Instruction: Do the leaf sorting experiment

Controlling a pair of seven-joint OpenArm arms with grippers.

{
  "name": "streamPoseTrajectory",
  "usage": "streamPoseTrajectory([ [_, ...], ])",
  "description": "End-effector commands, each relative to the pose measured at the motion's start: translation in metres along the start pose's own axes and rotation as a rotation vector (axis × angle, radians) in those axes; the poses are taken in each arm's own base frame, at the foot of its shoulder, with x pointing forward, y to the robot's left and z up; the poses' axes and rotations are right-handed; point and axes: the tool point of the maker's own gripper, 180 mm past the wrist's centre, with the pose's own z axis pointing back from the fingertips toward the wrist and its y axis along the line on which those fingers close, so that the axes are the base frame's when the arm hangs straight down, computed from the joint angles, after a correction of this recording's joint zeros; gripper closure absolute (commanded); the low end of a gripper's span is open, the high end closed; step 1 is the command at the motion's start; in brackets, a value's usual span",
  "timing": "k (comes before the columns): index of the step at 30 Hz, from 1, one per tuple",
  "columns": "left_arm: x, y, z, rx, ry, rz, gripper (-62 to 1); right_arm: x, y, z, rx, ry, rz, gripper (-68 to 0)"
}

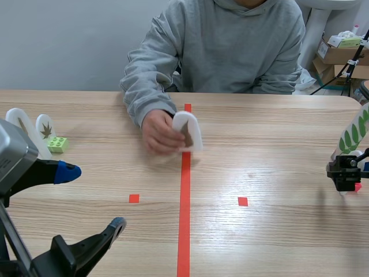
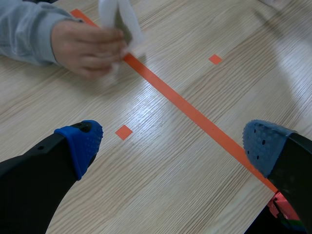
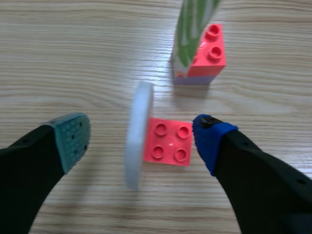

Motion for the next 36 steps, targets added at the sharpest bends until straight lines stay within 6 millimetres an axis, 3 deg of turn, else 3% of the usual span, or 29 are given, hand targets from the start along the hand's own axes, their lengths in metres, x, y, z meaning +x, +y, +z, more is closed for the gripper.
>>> streamPoseTrajectory([
  [1,0.012,0.001,0.0,0.006,-0.041,0.001,-61.7,0.019,-0.019,0.006,-0.038,-0.055,-0.004,-49.1],
  [3,0.012,0.001,0.0,0.006,-0.041,0.001,-61.7,0.02,-0.02,0.01,-0.024,-0.064,-0.008,-53.0],
  [8,0.012,0.001,0.0,0.006,-0.04,0.001,-61.7,0.027,-0.025,0.026,-0.005,-0.105,0.007,-55.0],
  [13,0.012,0.001,0.0,0.006,-0.04,0.001,-61.7,0.028,-0.014,0.051,0.076,-0.145,0.088,-56.5],
  [24,0.011,0.007,0.002,0.024,-0.036,-0.009,-61.7,0.006,0.04,0.129,0.251,-0.144,0.323,-59.2],
  [30,0.011,0.014,0.005,0.043,-0.034,-0.012,-61.7,0.0,0.083,0.167,0.354,-0.155,0.339,-59.2],
  [36,0.014,0.009,0.005,0.015,-0.05,0.01,-61.7,0.004,0.132,0.189,0.452,-0.176,0.365,-59.2],
])
